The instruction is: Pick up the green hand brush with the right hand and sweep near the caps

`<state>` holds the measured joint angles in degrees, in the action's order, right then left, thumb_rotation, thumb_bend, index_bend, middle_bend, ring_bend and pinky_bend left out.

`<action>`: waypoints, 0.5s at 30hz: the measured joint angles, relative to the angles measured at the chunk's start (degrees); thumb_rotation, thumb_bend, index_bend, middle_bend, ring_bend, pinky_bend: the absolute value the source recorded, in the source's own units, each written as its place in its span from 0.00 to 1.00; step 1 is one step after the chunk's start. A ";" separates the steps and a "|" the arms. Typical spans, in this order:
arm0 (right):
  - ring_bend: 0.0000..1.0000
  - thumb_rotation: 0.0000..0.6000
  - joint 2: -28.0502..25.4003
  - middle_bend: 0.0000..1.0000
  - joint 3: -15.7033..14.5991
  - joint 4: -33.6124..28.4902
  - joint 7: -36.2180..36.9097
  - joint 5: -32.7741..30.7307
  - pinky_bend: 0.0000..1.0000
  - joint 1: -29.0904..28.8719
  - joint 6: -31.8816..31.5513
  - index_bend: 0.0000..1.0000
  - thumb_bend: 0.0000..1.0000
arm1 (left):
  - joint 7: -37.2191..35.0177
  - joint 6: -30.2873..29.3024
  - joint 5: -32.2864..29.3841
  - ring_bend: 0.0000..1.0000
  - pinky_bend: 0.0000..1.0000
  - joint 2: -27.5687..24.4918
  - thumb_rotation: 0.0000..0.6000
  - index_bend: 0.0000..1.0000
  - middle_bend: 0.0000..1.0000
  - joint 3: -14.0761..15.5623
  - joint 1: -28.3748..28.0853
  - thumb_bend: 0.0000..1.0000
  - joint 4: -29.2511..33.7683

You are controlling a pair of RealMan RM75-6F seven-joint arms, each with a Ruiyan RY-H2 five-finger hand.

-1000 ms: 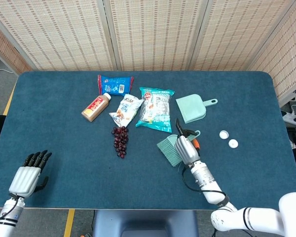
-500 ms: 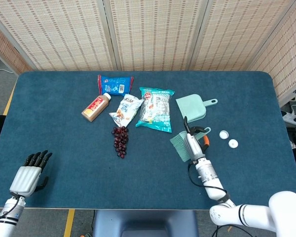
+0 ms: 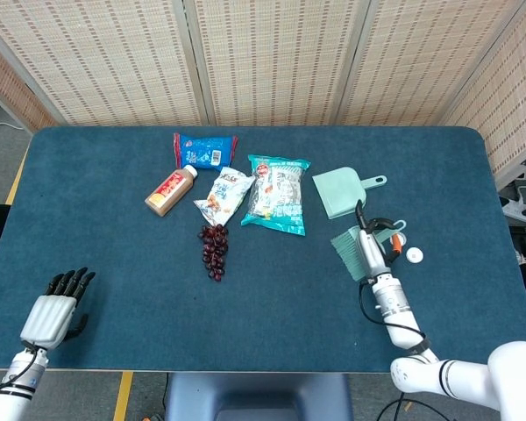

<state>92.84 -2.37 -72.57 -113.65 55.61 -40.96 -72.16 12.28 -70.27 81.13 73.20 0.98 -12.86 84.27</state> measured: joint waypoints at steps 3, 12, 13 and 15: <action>0.56 1.00 -0.86 0.87 -0.46 1.06 0.88 -0.16 0.00 0.41 0.07 1.00 0.54 | 0.29 -0.20 0.14 0.00 0.09 0.19 1.00 0.00 0.00 0.15 0.09 0.43 -0.05; 0.56 1.00 -1.31 0.87 -1.58 8.48 4.49 -1.17 0.00 2.14 2.08 1.00 0.54 | 1.47 -0.17 0.32 0.00 0.09 0.89 1.00 0.00 0.00 0.57 0.15 0.43 -0.26; 0.56 1.00 -1.26 0.87 -1.63 9.51 5.09 -1.27 0.00 2.35 2.39 1.00 0.54 | 1.65 -0.16 0.31 0.00 0.09 0.98 1.00 0.00 0.00 0.60 0.16 0.43 -0.27; 0.56 1.00 -1.20 0.87 -1.71 11.87 6.57 -1.46 0.00 2.85 3.12 1.00 0.54 | 2.05 -0.09 0.23 0.00 0.09 1.23 1.00 0.00 0.00 0.63 0.14 0.43 -0.32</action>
<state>91.64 -4.08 -60.71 -107.08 54.15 -38.11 -69.04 14.33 -70.36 81.36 74.43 1.61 -12.72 83.94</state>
